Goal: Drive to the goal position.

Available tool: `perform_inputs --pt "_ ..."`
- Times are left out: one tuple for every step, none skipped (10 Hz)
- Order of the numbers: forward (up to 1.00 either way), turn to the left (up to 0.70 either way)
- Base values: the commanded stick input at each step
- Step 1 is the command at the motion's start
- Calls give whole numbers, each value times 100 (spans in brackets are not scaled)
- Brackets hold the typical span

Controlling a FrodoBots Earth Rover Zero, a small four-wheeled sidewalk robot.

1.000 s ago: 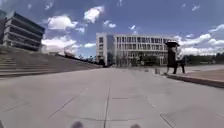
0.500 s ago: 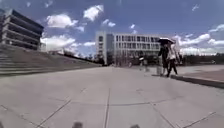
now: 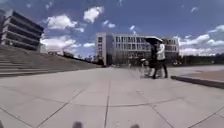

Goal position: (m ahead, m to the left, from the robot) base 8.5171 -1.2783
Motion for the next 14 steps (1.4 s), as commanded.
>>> perform_inputs --pt "5 0" --pt "5 0" --pt "5 0" --pt "5 0" --pt "5 0" --pt "5 0" --pt "5 0" --pt "5 0" --pt "4 0" --pt "1 0" --pt "0 0" --pt "3 0" --pt "37 0" --pt "70 0"
